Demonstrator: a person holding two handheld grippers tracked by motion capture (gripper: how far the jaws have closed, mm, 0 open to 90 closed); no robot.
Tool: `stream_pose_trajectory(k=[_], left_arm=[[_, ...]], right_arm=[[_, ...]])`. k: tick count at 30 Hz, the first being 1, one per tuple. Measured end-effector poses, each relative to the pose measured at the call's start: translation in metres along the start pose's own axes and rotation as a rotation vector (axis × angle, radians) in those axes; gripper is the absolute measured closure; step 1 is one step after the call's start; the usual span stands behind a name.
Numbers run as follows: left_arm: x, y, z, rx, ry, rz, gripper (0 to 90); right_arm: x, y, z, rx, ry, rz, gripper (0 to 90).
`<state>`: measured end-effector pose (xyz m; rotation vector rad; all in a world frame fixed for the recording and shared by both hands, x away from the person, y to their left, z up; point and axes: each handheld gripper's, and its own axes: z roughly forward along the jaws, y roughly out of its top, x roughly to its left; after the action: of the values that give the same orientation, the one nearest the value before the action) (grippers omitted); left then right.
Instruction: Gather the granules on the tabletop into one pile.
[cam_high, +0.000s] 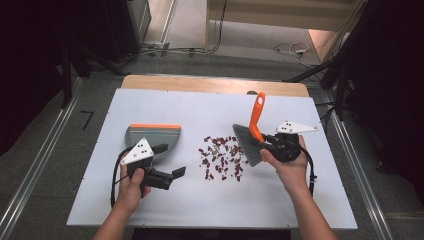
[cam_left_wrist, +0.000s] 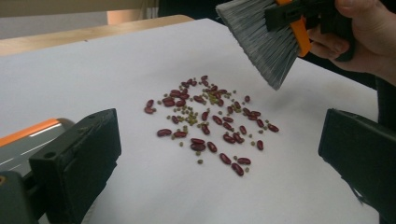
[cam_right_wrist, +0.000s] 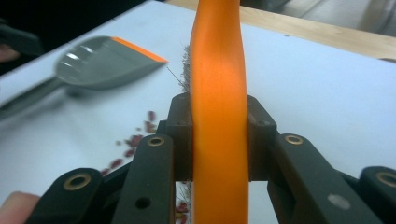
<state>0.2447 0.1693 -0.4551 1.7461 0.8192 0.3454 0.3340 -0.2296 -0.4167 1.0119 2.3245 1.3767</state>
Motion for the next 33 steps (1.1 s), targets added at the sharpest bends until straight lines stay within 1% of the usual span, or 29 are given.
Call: stream_pose_trajectory(k=[1,2,4,6,7,9,11,13,14,15,16,17,19,21,22,23,25,27,28,29,30,31,32,33], left_arm=[[0.001,-0.001,-0.002,0.001,-0.005,0.001,0.0],[0.001,-0.001,-0.004,0.006,-0.009,0.016,0.0],[0.000,-0.001,-0.005,0.023,0.018,0.049,0.0],[0.000,-0.002,-0.005,0.028,0.021,0.051,0.0],[0.002,-0.002,-0.005,0.021,0.021,0.036,0.0],[0.002,-0.002,-0.005,0.020,0.020,0.035,0.0],[0.003,-0.002,-0.005,0.016,0.018,0.036,0.0],[0.004,-0.001,-0.006,0.012,0.008,0.029,0.0],[0.004,-0.001,-0.006,0.010,-0.003,0.026,0.0],[0.004,-0.001,-0.006,0.009,-0.016,0.024,0.0],[0.003,-0.001,-0.005,0.008,-0.029,0.027,0.0],[0.002,-0.001,-0.004,0.013,-0.036,0.034,0.0],[0.001,-0.001,-0.003,0.012,-0.052,0.031,0.0],[0.002,-0.001,-0.003,0.007,-0.052,0.027,0.0],[0.002,-0.001,-0.003,0.007,-0.052,0.027,0.0],[0.004,0.000,-0.004,-0.001,-0.051,0.020,0.0],[0.005,0.000,-0.005,-0.002,-0.050,0.016,0.0],[0.006,-0.001,-0.007,-0.007,-0.050,0.011,0.0],[0.006,-0.001,-0.007,-0.008,-0.050,0.011,0.0],[0.006,-0.002,-0.008,-0.005,-0.049,0.012,0.0],[0.006,-0.002,-0.008,-0.005,-0.049,0.012,0.0],[0.006,-0.002,-0.008,-0.006,-0.049,0.011,0.0],[0.006,-0.002,-0.008,-0.008,-0.048,0.006,0.0],[0.005,-0.002,-0.009,-0.008,-0.050,0.008,0.0]], right_arm=[[-0.003,0.002,0.000,0.008,-0.015,-0.001,68.3],[-0.005,0.005,0.000,0.018,-0.029,-0.004,68.4],[-0.010,0.011,0.000,0.036,-0.062,-0.012,68.4],[-0.015,0.016,0.003,0.057,-0.084,-0.013,68.3],[-0.016,0.018,0.005,0.071,-0.101,-0.018,68.3],[-0.020,0.020,0.011,0.102,-0.126,-0.033,68.4],[-0.024,0.022,0.018,0.118,-0.142,-0.029,68.3],[-0.029,0.023,0.025,0.141,-0.171,-0.031,68.3],[-0.029,0.023,0.025,0.141,-0.171,-0.031,68.3],[-0.033,0.025,0.033,0.163,-0.184,-0.024,68.3],[-0.035,0.027,0.037,0.171,-0.183,-0.027,68.3],[-0.036,0.029,0.041,0.185,-0.196,-0.038,68.3],[-0.038,0.033,0.046,0.207,-0.236,-0.068,68.3],[-0.039,0.037,0.052,0.227,-0.257,-0.083,68.4],[-0.039,0.039,0.055,0.245,-0.276,-0.094,68.4],[-0.039,0.040,0.059,0.265,-0.290,-0.110,68.4],[-0.039,0.041,0.067,0.302,-0.326,-0.147,68.4],[-0.038,0.041,0.074,0.344,-0.354,-0.166,68.3],[-0.038,0.041,0.074,0.344,-0.354,-0.166,68.3],[-0.035,0.041,0.083,0.372,-0.371,-0.190,68.4],[-0.033,0.040,0.087,0.388,-0.379,-0.199,68.3],[-0.031,0.038,0.092,0.403,-0.390,-0.219,68.4],[-0.031,0.038,0.092,0.403,-0.390,-0.219,68.4],[-0.022,0.036,0.102,0.445,-0.398,-0.257,68.5]])
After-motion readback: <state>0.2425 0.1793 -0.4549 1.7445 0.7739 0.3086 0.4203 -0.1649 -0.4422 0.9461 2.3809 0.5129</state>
